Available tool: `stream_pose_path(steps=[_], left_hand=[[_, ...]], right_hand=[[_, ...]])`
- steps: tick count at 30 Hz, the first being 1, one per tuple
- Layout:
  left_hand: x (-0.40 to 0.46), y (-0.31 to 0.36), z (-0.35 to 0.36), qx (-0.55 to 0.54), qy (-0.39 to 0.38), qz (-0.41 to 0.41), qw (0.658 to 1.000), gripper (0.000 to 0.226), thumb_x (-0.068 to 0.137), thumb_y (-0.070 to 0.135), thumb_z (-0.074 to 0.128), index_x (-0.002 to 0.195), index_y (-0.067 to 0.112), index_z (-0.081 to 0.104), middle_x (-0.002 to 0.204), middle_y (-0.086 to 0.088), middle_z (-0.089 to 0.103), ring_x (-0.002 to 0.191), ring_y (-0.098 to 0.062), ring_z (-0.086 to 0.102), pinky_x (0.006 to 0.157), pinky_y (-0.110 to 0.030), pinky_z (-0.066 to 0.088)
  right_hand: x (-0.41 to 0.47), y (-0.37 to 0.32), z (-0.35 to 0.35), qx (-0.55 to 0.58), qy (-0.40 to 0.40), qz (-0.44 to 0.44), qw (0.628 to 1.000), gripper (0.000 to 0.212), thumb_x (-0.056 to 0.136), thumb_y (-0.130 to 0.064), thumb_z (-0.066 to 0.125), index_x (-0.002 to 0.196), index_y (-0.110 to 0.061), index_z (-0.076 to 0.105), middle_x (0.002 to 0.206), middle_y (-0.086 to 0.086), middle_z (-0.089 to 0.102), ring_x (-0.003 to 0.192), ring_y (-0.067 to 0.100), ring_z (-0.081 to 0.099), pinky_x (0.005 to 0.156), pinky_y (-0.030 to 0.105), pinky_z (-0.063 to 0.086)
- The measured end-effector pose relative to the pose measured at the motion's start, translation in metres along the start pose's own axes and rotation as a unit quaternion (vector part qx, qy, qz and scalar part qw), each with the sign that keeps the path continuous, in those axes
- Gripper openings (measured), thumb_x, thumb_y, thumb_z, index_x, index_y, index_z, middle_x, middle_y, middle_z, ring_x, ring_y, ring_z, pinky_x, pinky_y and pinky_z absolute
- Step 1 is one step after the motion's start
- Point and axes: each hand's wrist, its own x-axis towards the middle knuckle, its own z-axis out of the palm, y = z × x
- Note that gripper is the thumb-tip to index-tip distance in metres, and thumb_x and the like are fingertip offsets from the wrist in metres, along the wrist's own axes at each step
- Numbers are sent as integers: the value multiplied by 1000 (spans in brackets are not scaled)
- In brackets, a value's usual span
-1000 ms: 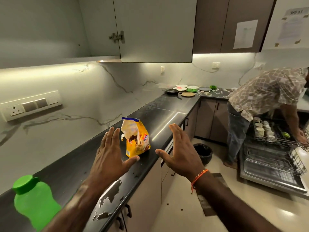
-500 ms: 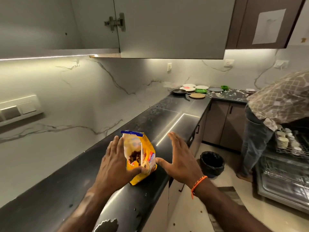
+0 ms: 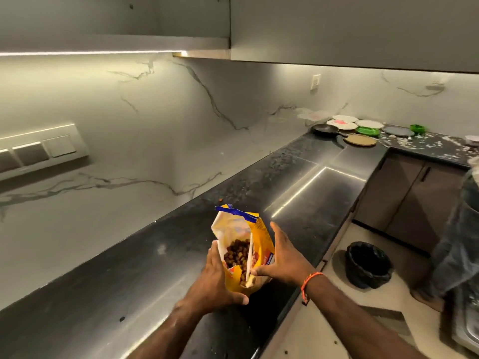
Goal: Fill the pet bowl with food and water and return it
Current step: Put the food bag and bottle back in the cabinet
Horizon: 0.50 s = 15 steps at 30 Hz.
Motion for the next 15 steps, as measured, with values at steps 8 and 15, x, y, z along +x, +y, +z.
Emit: stream_pose_path(steps=[8,15], left_hand=[[25,-14,42,-75,19,-38,996,158,52,47,95,161,34,-19,164,7,34,142,-8,43,110,-22,43],[23,-12,43,-81,78,-57,992,125,71,62,78,159,49,-10,153,17,47,133,-4,54,104,-19,46]], right_hand=[[48,30,22,106,-65,47,991,98,49,-77,82,132,-35,51,121,-12,67,99,-3,63,83,22,51],[64,23,27,21,56,29,998,33,98,-47,62,84,-18,69,91,3,77,89,25,72,79,39,55]])
